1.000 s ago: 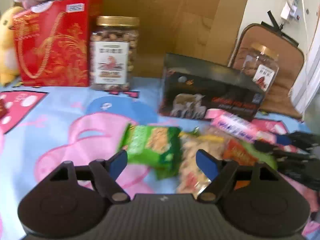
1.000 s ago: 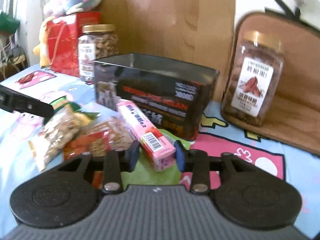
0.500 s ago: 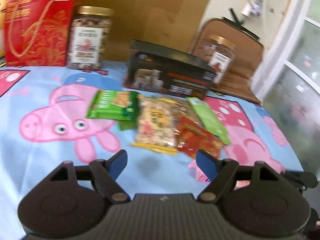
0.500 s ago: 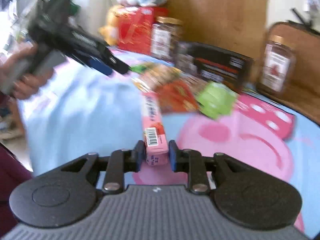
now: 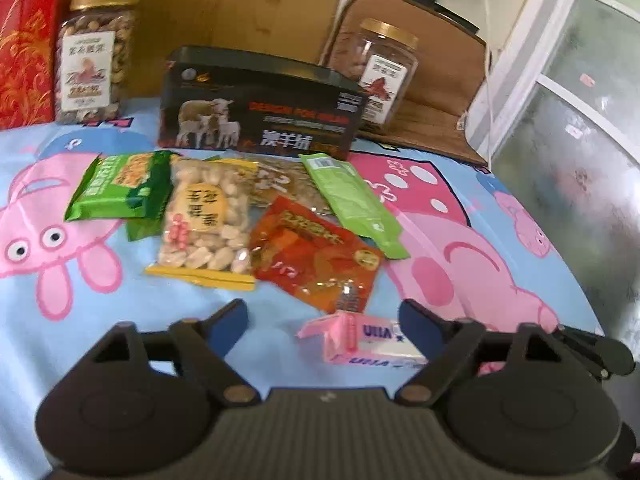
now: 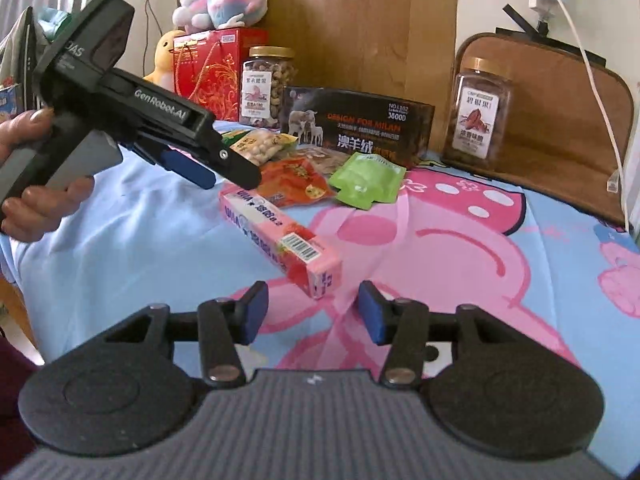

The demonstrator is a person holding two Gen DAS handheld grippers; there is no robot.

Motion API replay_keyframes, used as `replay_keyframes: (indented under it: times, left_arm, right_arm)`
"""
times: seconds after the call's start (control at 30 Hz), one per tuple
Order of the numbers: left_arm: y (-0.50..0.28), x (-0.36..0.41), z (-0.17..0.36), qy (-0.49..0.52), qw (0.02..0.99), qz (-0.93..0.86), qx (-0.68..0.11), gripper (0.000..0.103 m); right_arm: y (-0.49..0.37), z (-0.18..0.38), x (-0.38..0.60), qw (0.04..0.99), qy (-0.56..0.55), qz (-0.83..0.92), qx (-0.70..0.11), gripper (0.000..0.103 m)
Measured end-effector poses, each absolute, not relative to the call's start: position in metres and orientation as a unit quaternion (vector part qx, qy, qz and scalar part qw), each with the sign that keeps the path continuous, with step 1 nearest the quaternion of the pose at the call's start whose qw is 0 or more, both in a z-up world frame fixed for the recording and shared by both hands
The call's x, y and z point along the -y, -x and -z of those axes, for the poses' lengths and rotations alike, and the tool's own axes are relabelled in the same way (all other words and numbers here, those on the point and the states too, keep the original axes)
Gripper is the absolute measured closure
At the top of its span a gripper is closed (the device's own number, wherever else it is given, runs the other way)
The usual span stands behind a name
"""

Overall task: Organize snacks
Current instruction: 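Grasp the pink UHA candy stick with the left gripper, then carry the candy stick into the black tin box and release it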

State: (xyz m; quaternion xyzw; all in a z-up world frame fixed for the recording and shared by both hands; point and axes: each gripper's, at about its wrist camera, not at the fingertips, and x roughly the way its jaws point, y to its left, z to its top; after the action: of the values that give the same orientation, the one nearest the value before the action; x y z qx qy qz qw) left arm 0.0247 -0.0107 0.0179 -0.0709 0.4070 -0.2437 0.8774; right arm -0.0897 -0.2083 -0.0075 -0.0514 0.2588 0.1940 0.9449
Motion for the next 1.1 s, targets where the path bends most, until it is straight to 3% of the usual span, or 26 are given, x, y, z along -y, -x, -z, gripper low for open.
replay_keyframes:
  times: [0.07, 0.17, 0.47, 0.7, 1.1]
  left_arm:
    - [-0.023, 0.016, -0.018, 0.063, 0.87, 0.269, -0.409, 0.045]
    - [-0.017, 0.02, -0.02, 0.069, 0.861, 0.279, -0.42, 0.048]
    - [-0.022, 0.002, -0.066, 0.097, 0.888, 0.268, -0.36, 0.05]
    - [-0.106, -0.012, -0.108, 0.124, 0.911, 0.243, -0.31, 0.05]
    - [-0.24, -0.026, -0.078, 0.168, 0.904, 0.185, -0.347, 0.049]
  right_arm:
    - [0.09, 0.007, 0.206, 0.945, 0.048, -0.196, -0.257, 0.066]
    - [0.085, 0.007, 0.205, 0.946, 0.049, -0.193, -0.258, 0.077]
    - [0.068, -0.019, 0.202, 0.954, 0.053, -0.189, -0.225, 0.078]
    - [-0.011, -0.062, 0.194, 0.966, 0.06, -0.182, -0.172, 0.078]
    - [-0.154, -0.062, 0.174, 0.963, 0.063, -0.161, -0.209, 0.074]
